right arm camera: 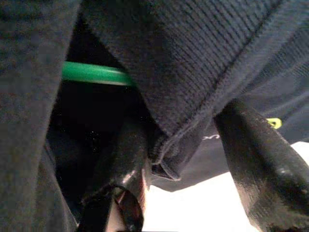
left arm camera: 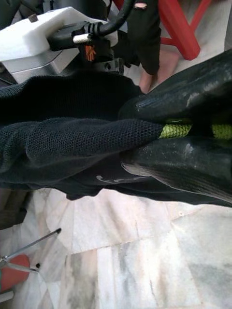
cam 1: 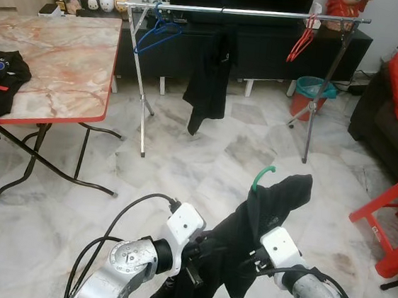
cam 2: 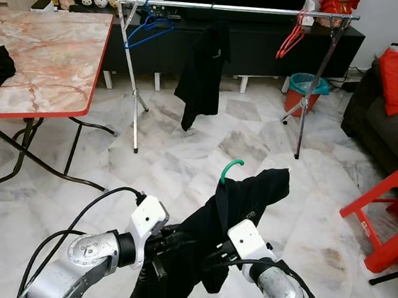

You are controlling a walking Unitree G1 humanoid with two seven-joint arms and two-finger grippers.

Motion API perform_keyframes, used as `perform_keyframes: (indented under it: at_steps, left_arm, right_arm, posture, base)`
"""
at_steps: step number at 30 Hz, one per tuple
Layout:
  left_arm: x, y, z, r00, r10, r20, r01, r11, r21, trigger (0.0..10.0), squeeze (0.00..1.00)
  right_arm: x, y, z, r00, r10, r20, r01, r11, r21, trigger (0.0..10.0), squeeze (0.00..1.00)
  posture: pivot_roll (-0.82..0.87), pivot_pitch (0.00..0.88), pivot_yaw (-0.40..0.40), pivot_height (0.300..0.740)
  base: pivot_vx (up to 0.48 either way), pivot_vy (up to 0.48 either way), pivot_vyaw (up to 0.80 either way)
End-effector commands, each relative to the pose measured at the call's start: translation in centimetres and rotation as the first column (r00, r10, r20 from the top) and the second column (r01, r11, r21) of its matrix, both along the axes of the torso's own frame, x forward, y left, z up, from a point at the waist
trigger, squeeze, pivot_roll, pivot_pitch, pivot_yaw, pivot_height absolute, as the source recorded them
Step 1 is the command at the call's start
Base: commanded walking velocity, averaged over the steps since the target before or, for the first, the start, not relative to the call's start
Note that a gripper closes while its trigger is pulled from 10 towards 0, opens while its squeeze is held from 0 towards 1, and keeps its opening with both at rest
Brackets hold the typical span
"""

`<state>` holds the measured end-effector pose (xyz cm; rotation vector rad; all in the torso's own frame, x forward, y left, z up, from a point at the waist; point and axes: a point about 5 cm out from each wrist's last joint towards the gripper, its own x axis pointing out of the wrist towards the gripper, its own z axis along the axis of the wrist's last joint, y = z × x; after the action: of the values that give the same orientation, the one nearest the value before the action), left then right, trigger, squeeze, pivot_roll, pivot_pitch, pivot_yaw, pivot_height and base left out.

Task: Hang hanger

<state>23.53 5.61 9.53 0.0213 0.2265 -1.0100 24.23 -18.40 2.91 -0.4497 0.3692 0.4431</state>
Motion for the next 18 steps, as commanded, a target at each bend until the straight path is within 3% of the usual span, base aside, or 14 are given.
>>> perform_keyframes:
  at_steps: [1,8,17,18]
  left_arm:
    - [0.1,-0.1,1.3,0.999,-0.009,0.041,0.010,0.999,-0.038,10.0,0.00]
    - [0.0,0.5,1.2,0.999,-0.012,0.035,0.013,1.000,-0.017,10.0,0.00]
    - [0.0,1.9,0.5,0.999,-0.024,0.045,0.021,0.997,0.078,10.0,0.00]
    - [-0.2,2.6,0.3,0.998,-0.035,0.051,0.029,0.992,0.120,10.0,0.00]
  right_arm:
    - [0.1,-0.1,-0.1,1.000,-0.005,0.001,0.005,1.000,-0.010,0.0,0.00]
    - [0.2,0.0,-0.1,1.000,-0.014,0.000,0.014,1.000,-0.011,0.0,0.00]
    - [0.5,0.0,0.1,1.000,-0.012,0.011,0.013,1.000,-0.022,0.0,0.00]
    - [0.5,0.1,0.2,1.000,-0.007,0.011,0.007,1.000,-0.027,0.0,0.00]
  posture:
    - [0.04,0.000,-0.020,0.740]
    - [0.04,0.000,-0.019,0.740]
    - [0.04,0.000,-0.013,0.740]
    - [0.04,0.000,-0.012,0.740]
  base:
    - [0.000,0.000,0.00]
    - [0.000,0.000,0.00]
    - [0.000,0.000,0.00]
    - [0.000,0.000,0.00]
